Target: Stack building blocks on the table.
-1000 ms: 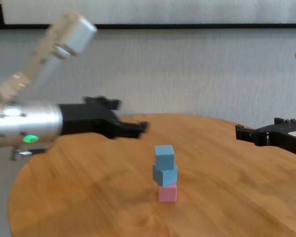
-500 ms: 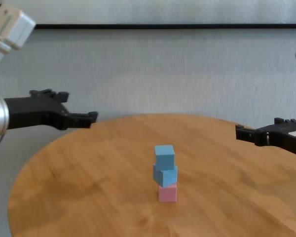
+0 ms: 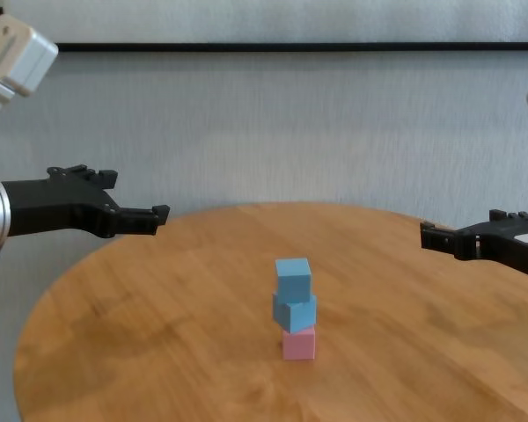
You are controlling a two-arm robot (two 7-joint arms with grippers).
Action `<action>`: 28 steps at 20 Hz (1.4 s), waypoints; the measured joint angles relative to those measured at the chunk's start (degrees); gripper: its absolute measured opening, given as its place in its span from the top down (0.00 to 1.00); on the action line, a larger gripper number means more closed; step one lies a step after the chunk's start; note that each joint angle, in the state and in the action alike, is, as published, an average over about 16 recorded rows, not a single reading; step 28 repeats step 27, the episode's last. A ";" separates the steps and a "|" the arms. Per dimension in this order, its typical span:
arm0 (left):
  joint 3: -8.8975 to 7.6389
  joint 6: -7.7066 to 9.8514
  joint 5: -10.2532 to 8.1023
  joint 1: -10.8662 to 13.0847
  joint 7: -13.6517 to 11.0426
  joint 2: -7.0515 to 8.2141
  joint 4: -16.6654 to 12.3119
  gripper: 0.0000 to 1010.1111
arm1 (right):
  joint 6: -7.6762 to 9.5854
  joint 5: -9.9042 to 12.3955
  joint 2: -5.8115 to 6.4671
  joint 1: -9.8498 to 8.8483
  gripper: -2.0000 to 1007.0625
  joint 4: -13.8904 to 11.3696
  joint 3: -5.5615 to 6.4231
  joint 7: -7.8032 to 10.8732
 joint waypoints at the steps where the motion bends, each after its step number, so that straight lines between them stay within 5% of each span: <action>1: 0.02 0.00 0.00 0.00 0.00 -0.02 0.00 0.01 | 0.00 0.00 0.00 0.00 0.01 0.00 0.00 0.00; 28: 0.31 -0.03 -0.07 -0.08 0.01 -0.21 -0.07 0.01 | 0.00 0.00 0.00 0.00 0.01 0.00 0.00 0.00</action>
